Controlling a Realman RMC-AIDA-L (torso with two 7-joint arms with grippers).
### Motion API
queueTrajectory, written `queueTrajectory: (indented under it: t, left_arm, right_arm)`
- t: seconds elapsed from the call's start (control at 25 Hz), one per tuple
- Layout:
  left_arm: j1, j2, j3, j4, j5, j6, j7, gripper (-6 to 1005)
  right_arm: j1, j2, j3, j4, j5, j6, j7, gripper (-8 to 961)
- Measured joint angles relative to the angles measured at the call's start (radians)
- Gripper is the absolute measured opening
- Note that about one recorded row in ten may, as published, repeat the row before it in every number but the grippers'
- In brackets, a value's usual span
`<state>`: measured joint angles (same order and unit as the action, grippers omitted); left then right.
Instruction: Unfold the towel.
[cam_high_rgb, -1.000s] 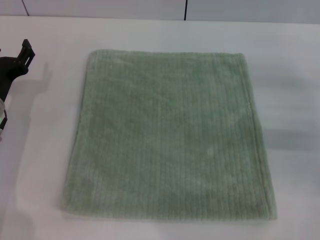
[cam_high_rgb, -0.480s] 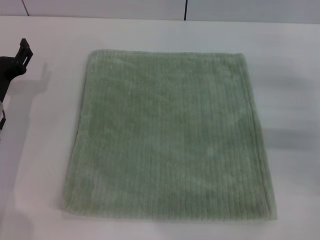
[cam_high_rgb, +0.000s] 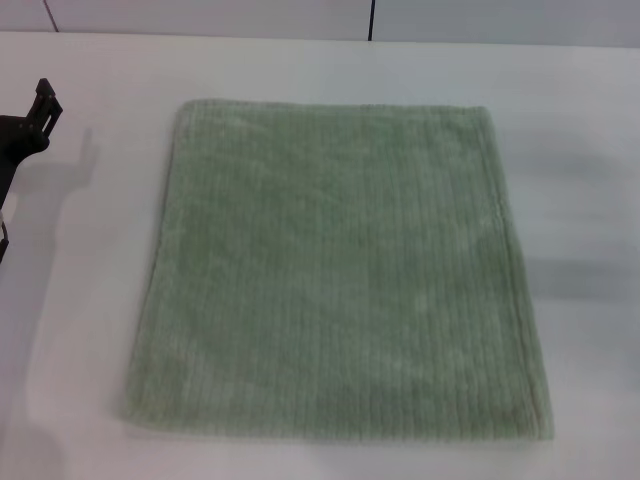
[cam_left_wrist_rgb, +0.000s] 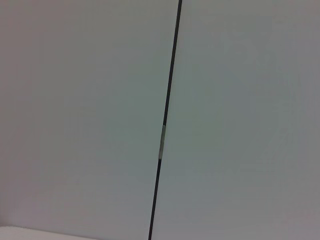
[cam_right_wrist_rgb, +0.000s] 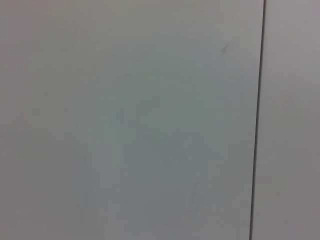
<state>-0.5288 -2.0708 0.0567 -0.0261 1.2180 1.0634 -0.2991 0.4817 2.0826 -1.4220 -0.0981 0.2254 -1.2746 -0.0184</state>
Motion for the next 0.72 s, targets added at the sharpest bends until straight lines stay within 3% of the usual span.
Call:
queueTrajectory:
  t: [0.72]
  left_arm:
    - [-0.001,0.000,0.000,0.000,0.000,0.000,0.000,798]
  right_arm:
    - [0.001,0.001,-0.002,0.000,0.000,0.003,0.000,663]
